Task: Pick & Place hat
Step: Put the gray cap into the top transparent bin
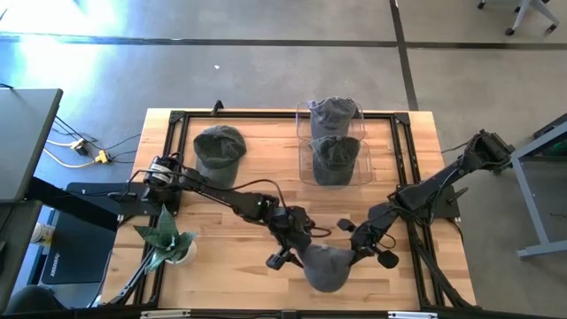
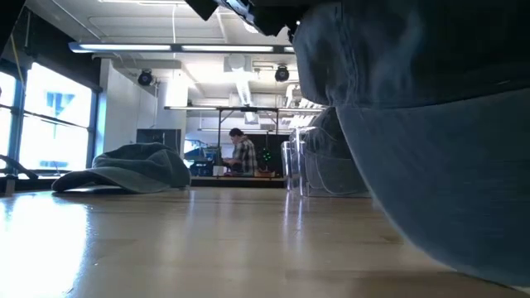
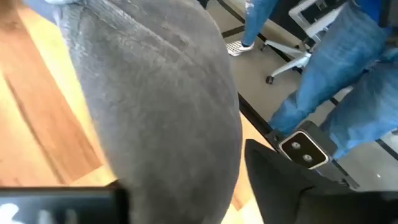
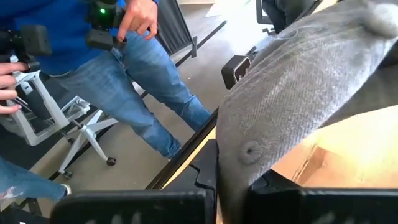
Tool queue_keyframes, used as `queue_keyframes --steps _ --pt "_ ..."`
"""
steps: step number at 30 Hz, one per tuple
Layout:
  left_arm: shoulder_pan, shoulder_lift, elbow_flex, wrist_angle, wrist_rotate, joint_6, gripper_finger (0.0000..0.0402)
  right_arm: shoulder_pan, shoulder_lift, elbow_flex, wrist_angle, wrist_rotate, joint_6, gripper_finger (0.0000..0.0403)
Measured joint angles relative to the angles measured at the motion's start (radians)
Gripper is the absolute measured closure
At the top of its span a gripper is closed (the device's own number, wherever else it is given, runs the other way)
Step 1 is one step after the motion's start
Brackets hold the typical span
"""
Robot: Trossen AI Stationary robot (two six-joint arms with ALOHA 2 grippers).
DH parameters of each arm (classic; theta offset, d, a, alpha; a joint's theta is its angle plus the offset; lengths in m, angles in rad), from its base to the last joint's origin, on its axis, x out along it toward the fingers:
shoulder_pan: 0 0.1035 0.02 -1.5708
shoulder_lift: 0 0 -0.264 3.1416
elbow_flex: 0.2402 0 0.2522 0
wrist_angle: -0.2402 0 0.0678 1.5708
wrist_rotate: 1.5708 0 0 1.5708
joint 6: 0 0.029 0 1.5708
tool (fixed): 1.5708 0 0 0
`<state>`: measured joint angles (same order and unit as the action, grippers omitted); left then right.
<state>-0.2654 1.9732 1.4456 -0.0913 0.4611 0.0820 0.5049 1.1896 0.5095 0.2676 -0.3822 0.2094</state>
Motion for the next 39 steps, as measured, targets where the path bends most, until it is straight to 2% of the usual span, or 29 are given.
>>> queue_keyframes --steps 5,9,14,20,25,33,36,39 --pt "0.002 0.0 0.0 -0.048 0.04 0.027 0.0322 0.0 0.0 0.0 0.053 -0.025 0.024 0.0399" --pt "0.003 0.0 0.0 -0.011 0.181 0.016 0.0391 0.0 0.0 0.0 0.089 -0.047 0.062 0.0394" --pt "0.003 0.0 0.0 0.041 0.243 0.01 0.0383 0.0 0.0 0.0 0.059 -0.033 0.015 0.0399" --pt "0.005 0.037 0.003 0.055 0.241 0.013 0.0399 0.0 0.0 0.0 -0.067 0.107 0.052 0.0376" --pt "0.017 0.061 0.001 0.037 0.22 0.0 0.0399 -0.02 0.001 0.0 -0.075 0.125 0.122 0.0319" --pt "0.017 0.065 0.0 0.031 0.151 -0.003 0.04 -0.052 0.001 0.0 -0.055 0.188 0.174 0.0183" --pt "0.023 0.064 0.0 0.031 0.134 -0.004 0.04 -0.067 0.021 0.0 -0.007 0.162 0.21 0.0143" --pt "0.032 0.064 0.0 0.03 0.126 -0.011 0.04 -0.076 0.074 0.0 0.063 0.118 0.245 0.0122"
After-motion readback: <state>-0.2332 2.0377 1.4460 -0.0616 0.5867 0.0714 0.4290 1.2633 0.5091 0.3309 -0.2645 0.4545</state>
